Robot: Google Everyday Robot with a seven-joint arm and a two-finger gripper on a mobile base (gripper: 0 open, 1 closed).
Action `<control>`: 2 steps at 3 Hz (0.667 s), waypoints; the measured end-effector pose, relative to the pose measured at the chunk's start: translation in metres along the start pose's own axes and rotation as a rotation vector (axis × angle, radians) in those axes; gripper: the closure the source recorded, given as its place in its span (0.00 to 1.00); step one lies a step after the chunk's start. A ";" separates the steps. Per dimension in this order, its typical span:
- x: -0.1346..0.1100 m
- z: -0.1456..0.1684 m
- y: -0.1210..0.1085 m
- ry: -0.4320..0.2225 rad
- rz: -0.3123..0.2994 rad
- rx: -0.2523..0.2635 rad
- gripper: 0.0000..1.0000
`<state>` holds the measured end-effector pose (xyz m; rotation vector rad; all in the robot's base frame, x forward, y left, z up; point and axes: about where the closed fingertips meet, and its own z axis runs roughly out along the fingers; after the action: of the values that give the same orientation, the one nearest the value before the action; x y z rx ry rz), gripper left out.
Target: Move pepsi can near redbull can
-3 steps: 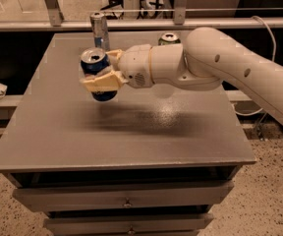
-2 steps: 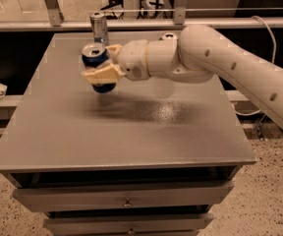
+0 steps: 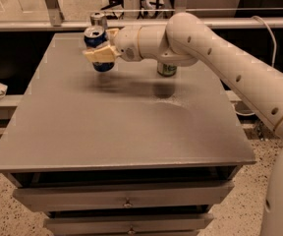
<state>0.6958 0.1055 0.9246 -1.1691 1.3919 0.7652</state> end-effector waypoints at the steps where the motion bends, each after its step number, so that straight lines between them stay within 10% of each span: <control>1: 0.005 0.006 -0.029 0.028 0.019 0.089 1.00; 2: 0.014 0.008 -0.046 0.033 0.049 0.154 1.00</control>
Offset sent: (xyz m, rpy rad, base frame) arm 0.0715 -0.0269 -0.0147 0.0263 0.0430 -0.2651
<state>0.7431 0.0959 0.9176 -1.0356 1.4844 0.6632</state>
